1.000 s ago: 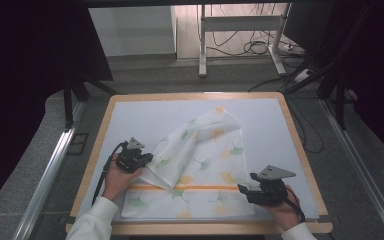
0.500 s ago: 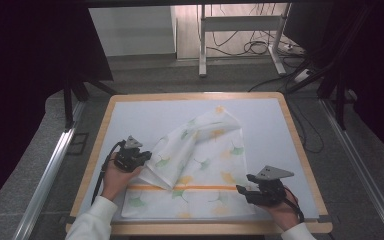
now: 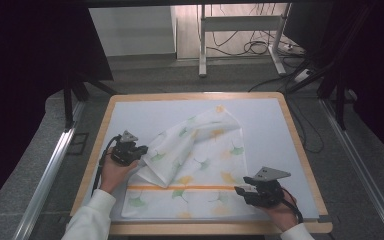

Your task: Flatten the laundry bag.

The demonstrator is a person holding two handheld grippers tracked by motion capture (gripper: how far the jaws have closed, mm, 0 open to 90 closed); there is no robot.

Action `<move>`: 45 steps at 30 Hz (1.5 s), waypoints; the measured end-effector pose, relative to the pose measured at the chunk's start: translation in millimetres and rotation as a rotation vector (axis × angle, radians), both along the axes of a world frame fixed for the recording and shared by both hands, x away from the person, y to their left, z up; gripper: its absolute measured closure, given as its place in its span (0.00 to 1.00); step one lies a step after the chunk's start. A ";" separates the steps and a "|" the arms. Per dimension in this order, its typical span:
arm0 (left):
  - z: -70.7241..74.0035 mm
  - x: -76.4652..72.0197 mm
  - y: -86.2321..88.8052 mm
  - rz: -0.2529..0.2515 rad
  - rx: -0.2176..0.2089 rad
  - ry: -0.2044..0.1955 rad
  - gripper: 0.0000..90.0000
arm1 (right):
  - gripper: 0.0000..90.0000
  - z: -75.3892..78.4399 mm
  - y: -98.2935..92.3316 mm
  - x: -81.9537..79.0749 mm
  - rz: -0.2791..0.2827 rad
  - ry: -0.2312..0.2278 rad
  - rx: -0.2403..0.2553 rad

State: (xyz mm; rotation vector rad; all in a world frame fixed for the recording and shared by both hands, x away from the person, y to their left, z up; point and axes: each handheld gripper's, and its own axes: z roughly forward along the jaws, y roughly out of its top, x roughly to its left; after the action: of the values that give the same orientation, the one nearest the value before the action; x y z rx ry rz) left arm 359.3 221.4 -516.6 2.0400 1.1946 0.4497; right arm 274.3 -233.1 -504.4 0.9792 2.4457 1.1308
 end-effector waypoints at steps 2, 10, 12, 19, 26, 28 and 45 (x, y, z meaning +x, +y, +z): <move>-0.1 1.1 1.5 0.004 -0.006 0.001 0.97 | 0.54 0.0 -0.3 0.2 -0.001 0.001 0.000; 4.0 18.0 5.5 0.030 0.029 -0.016 0.96 | 0.54 -0.9 1.3 1.5 0.007 0.005 -0.007; 3.7 20.7 5.8 0.030 0.039 -0.014 0.96 | 0.54 -1.2 1.1 2.7 0.009 0.005 -0.010; 6.6 42.5 9.7 0.052 0.061 -0.009 0.96 | 0.54 -1.3 0.4 2.9 0.006 0.011 -0.006; 10.1 62.9 13.9 0.061 0.077 -0.018 0.96 | 0.54 -1.6 0.2 4.0 0.009 0.013 -0.009; 11.3 71.1 17.2 0.069 0.081 -0.035 0.96 | 0.54 -1.9 -0.1 4.3 0.009 0.013 -0.010; 23.8 107.7 37.4 0.140 0.036 -0.084 0.64 | 0.53 -5.8 -1.8 9.3 -0.002 0.034 -0.013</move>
State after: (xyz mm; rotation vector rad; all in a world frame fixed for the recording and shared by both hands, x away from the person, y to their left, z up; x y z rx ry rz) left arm 467.0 258.8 -492.9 1.9549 1.2914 0.6229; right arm 283.6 -234.9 -510.2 1.0050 2.4754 1.1044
